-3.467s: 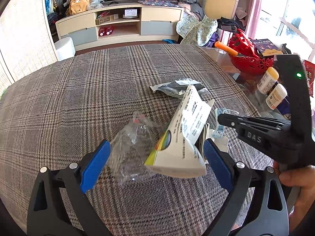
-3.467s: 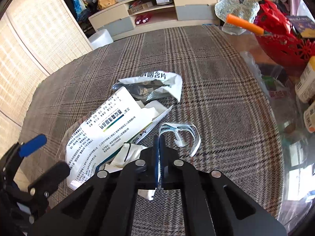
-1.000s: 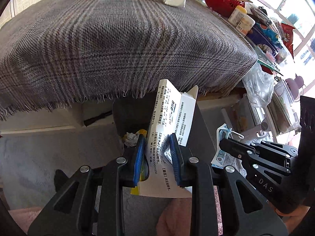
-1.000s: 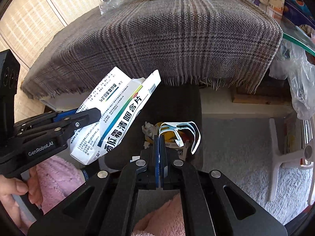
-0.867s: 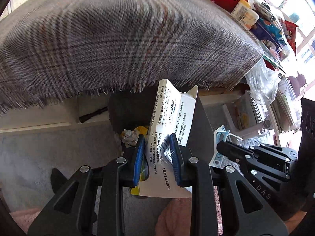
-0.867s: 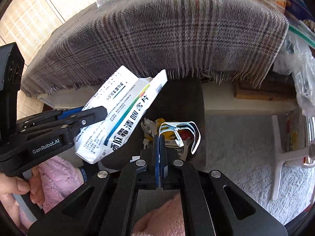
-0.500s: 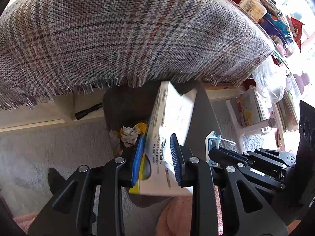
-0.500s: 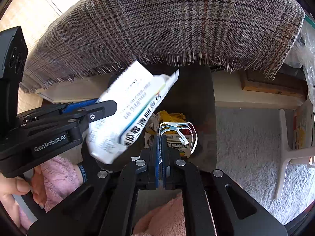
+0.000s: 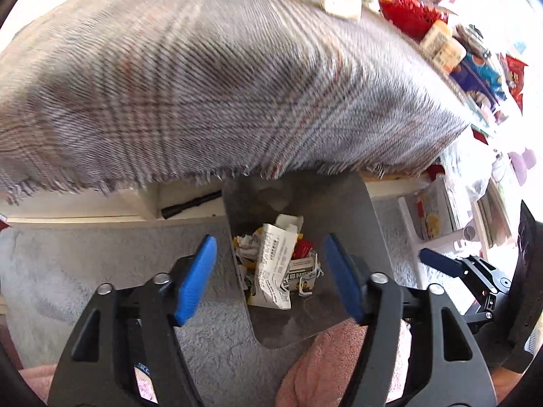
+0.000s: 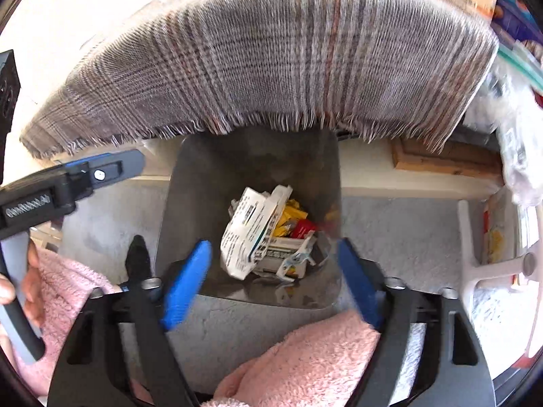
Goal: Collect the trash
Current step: 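Raise both open grippers back toward the table, then grasp the white folded paper with right gripper while left grasps the clear plastic bag, then carry the paper and plastic bag down over the bin, then open both grippers to drop the paper and plastic bag into the bin, then raise both open grippers back toward the table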
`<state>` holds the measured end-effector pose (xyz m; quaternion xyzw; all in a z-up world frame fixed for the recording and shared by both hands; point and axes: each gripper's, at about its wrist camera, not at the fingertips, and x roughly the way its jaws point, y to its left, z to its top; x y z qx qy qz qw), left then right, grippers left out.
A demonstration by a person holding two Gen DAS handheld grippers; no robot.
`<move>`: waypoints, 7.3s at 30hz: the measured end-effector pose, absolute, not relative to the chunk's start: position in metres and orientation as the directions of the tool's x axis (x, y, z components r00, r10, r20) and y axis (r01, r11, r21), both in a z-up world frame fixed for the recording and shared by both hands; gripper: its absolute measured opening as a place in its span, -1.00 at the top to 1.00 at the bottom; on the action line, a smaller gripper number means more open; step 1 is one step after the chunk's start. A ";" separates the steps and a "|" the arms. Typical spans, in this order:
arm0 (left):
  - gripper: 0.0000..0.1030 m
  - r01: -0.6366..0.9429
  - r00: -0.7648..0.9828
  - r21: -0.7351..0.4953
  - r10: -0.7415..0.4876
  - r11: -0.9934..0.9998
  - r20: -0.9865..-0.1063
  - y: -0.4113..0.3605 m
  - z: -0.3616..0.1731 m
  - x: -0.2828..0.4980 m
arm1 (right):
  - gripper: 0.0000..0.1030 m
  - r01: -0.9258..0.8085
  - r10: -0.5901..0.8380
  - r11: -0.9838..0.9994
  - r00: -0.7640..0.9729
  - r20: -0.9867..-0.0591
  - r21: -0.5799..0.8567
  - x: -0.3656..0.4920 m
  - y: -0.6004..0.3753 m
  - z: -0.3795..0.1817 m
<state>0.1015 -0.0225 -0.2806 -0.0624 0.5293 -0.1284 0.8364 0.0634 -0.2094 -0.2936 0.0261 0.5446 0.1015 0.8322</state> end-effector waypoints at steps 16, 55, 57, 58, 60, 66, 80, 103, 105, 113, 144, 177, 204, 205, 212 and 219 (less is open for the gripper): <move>-0.81 0.126 0.536 -0.190 -0.228 0.974 -0.813 0.021 -0.186 0.114 | -0.93 -0.084 0.185 0.983 0.503 -0.844 0.165 0.084 -0.222 -0.204; -0.81 0.150 0.557 -0.089 -0.158 0.985 -0.815 0.016 -0.170 0.294 | 0.12 -0.022 0.259 0.956 0.538 -0.802 0.294 0.299 -0.222 -0.154; -0.81 0.153 0.557 -0.090 -0.161 0.984 -0.815 0.014 -0.172 0.297 | 0.25 -0.025 0.265 0.955 0.518 -0.814 0.295 0.303 -0.218 -0.161; -0.81 0.153 0.557 -0.092 -0.163 0.984 -0.814 0.013 -0.173 0.299 | 0.26 -0.026 0.264 0.956 0.508 -0.820 0.292 0.305 -0.218 -0.166; -0.81 0.156 0.556 -0.095 -0.167 0.983 -0.815 0.012 -0.175 0.303 | 0.29 -0.028 0.279 0.952 0.492 -0.824 0.305 0.308 -0.216 -0.174; -0.81 0.161 0.550 -0.090 -0.165 0.983 -0.819 0.007 -0.182 0.313 | 0.70 -0.046 0.294 0.950 0.468 -0.833 0.310 0.317 -0.208 -0.190; -0.56 0.171 0.529 -0.082 -0.162 0.982 -0.833 -0.009 -0.201 0.343 | 0.87 -0.052 0.187 0.979 0.596 -0.781 0.195 0.326 -0.226 -0.154; 0.77 0.160 0.636 -0.116 -0.192 0.980 -0.748 -0.003 -0.170 0.351 | 0.86 -0.058 0.181 0.981 0.591 -0.786 0.183 0.327 -0.241 -0.149; 0.78 0.159 0.650 -0.115 -0.192 0.980 -0.735 -0.003 -0.161 0.347 | 0.86 -0.058 0.181 0.981 0.593 -0.785 0.183 0.326 -0.242 -0.147; 0.78 0.169 0.678 -0.104 -0.193 0.980 -0.709 -0.008 -0.137 0.332 | 0.86 -0.049 0.175 0.982 0.610 -0.773 0.184 0.311 -0.252 -0.135; 0.77 0.257 0.624 -0.220 -0.335 0.941 -0.706 -0.023 -0.119 0.107 | 0.86 -0.125 0.241 0.970 0.593 -0.768 0.207 0.096 -0.238 -0.135; 0.77 0.228 0.282 -0.310 -0.367 0.923 -0.886 -0.049 -0.325 0.082 | 0.85 -0.062 0.201 0.980 0.301 -0.932 0.192 0.054 -0.215 -0.325; -0.84 0.176 0.350 -0.348 -0.389 0.921 -0.852 -0.026 -0.297 0.090 | -0.80 0.017 0.157 0.984 0.366 -0.917 0.175 0.053 -0.237 -0.312; -0.84 0.175 0.356 -0.343 -0.385 0.923 -0.852 -0.025 -0.294 0.091 | -0.81 0.019 0.155 0.984 0.370 -0.916 0.175 0.053 -0.239 -0.309; -0.84 0.183 0.438 -0.321 -0.370 0.929 -0.819 -0.011 -0.248 0.100 | -0.91 0.026 0.163 0.980 0.449 -0.879 0.195 0.061 -0.248 -0.270; -0.84 0.187 0.503 -0.313 -0.365 0.931 -0.784 0.001 -0.201 0.129 | -0.93 -0.009 0.171 0.980 0.548 -0.819 0.199 0.087 -0.251 -0.209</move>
